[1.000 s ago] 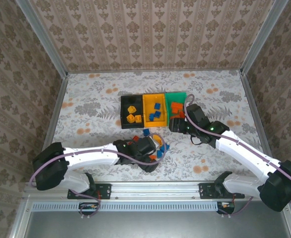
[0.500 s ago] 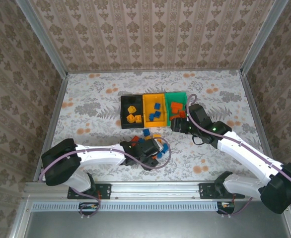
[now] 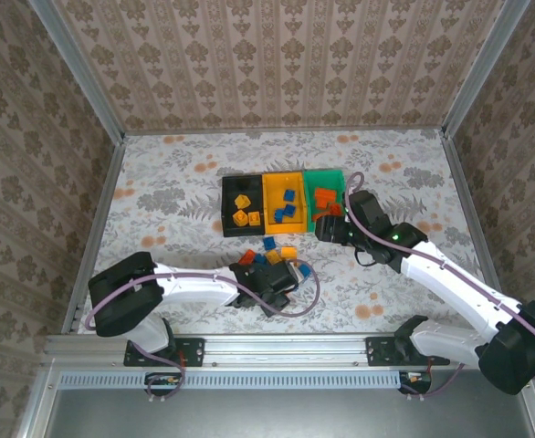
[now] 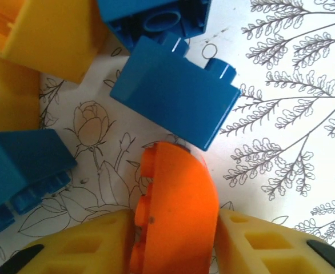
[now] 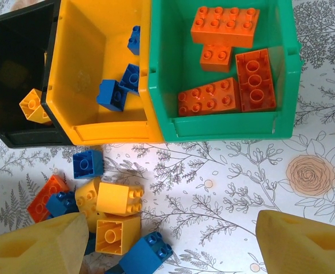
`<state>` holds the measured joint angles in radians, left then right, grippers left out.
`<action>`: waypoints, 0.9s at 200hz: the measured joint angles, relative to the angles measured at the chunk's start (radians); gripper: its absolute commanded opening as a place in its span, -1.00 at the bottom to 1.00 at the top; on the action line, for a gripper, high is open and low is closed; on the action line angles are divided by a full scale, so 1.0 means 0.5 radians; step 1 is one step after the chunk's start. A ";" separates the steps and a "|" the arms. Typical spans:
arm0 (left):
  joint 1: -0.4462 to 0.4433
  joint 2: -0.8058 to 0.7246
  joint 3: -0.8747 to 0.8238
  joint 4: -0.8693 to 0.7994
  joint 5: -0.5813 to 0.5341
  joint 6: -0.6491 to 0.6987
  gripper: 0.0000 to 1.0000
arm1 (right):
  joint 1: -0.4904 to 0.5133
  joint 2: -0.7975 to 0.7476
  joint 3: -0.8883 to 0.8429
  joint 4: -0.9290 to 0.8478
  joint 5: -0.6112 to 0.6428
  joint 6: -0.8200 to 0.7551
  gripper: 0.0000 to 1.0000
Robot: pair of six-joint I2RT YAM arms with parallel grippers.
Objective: Sort the legos into containers by color
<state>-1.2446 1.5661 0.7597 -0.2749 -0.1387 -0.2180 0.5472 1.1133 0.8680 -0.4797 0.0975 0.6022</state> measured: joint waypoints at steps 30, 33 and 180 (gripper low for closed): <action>-0.010 -0.008 0.000 0.006 0.005 0.017 -0.61 | -0.012 -0.011 0.000 -0.001 -0.001 -0.001 0.57; -0.010 -0.008 0.000 0.006 0.005 0.025 -0.63 | -0.012 -0.014 0.000 -0.001 -0.001 0.000 0.57; 0.666 -0.558 0.247 0.197 0.401 -0.252 -0.82 | -0.110 -0.040 -0.044 -0.001 -0.005 0.015 0.57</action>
<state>-0.9115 1.2869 0.8833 -0.1764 0.0620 -0.3439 0.4923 1.0931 0.8459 -0.4801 0.0948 0.6098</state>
